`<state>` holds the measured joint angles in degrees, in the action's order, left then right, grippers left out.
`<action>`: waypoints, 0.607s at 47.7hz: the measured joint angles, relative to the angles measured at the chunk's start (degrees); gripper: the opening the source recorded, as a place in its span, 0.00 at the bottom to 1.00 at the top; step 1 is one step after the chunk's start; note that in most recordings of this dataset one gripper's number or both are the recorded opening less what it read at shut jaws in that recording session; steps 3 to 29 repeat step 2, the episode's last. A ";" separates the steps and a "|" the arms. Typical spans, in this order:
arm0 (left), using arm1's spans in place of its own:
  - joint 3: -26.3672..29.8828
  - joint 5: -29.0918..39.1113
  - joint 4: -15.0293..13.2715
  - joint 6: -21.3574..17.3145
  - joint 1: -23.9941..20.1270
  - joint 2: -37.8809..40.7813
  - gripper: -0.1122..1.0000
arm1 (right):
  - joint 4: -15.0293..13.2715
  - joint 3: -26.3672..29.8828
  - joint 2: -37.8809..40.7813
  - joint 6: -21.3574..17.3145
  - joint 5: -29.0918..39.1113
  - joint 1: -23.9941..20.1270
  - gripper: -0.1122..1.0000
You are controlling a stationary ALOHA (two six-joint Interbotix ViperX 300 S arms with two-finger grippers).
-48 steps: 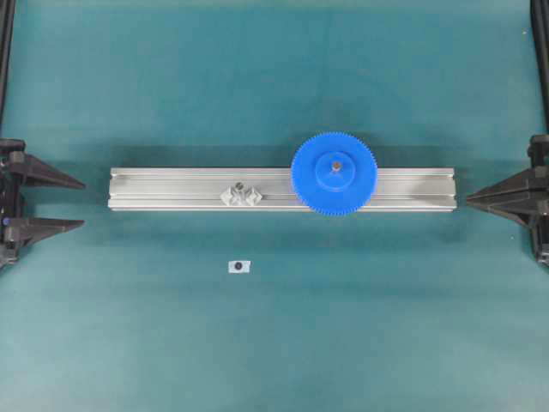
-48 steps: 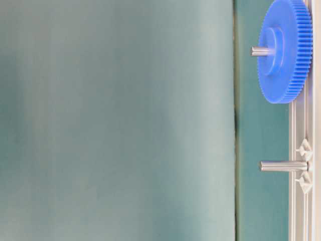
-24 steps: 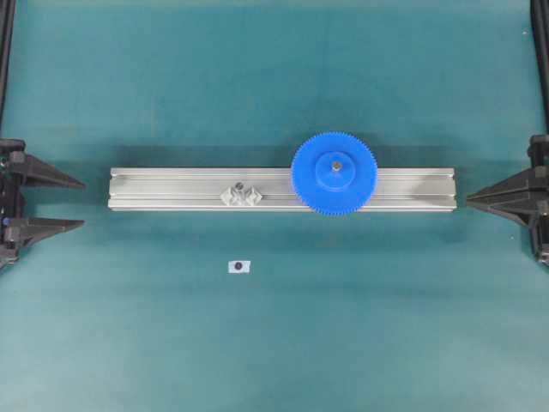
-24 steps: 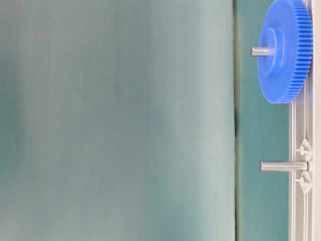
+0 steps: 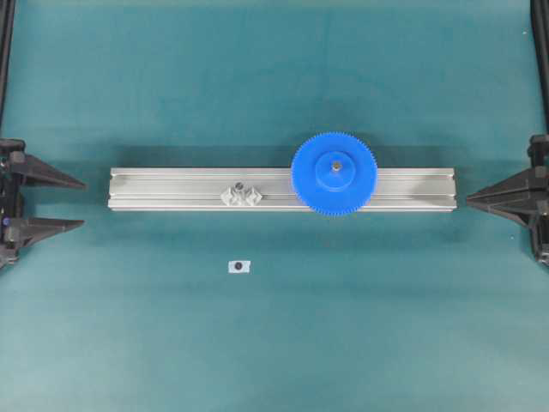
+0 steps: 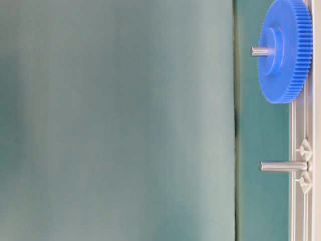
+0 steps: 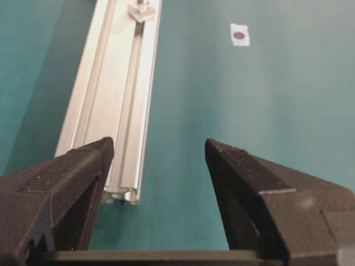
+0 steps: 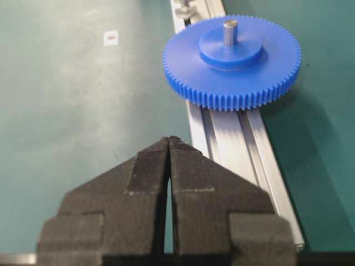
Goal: Find the location of the shaft and insert the large gear.
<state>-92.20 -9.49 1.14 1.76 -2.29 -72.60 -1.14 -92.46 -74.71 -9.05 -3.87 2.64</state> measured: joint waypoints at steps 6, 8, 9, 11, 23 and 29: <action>0.00 0.00 0.09 0.00 -0.09 0.00 0.74 | 0.00 -0.09 0.00 0.00 0.00 0.00 0.12; 0.00 0.00 0.09 0.00 -0.09 0.00 0.74 | 0.00 -0.09 0.00 0.00 0.00 0.00 0.12; 0.00 0.00 0.09 0.00 -0.09 0.00 0.74 | 0.00 -0.09 0.00 0.00 0.00 0.00 0.12; 0.00 0.00 0.09 0.00 -0.09 0.00 0.74 | 0.00 -0.09 0.00 0.00 0.00 0.00 0.12; 0.00 0.00 0.09 0.00 -0.09 0.00 0.74 | 0.00 -0.09 0.00 0.00 0.00 0.00 0.12; 0.00 0.00 0.09 0.00 -0.09 0.00 0.74 | 0.00 -0.09 0.00 0.00 0.00 0.00 0.12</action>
